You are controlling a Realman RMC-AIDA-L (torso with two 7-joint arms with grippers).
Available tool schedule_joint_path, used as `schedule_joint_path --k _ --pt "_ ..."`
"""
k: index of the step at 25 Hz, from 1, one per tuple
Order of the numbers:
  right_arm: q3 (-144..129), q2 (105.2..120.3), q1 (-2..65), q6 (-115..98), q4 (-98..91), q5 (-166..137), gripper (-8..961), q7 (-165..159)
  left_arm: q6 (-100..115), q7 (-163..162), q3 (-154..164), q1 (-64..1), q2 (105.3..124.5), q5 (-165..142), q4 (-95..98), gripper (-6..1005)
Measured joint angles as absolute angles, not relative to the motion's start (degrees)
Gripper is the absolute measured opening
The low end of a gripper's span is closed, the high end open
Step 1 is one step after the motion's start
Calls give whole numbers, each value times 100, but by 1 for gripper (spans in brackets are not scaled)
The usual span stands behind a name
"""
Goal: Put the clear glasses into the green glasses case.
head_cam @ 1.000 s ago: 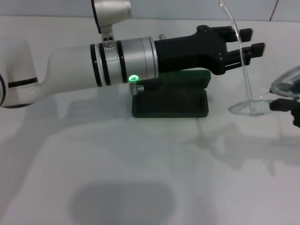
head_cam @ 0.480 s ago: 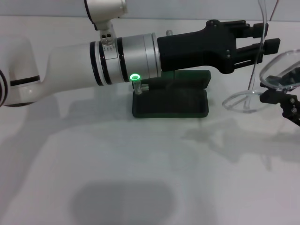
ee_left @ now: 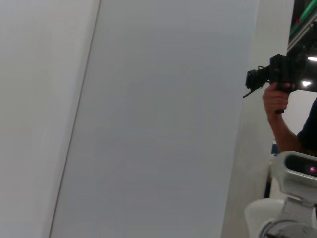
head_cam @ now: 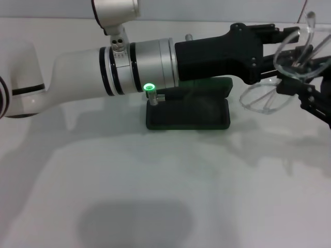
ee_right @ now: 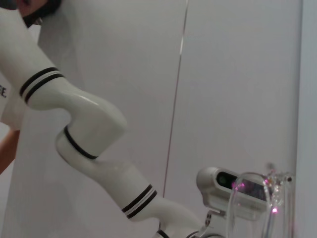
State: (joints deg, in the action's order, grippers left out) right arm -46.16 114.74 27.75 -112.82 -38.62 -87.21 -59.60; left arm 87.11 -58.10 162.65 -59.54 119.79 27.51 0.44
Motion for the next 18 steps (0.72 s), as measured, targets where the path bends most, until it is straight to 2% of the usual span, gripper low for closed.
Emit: schedule_joint_path --k 12,18 --pt "-4622 11451 2821 -11093 -3951 -8813 107 -6281 8690 -5669 16221 -5841 11979 2914 -10 549" --pt "-4639 11451 2796 -11121 -4113 -8884 107 -6401 8459 -5378 16219 -5539 11973 3800 -274 551"
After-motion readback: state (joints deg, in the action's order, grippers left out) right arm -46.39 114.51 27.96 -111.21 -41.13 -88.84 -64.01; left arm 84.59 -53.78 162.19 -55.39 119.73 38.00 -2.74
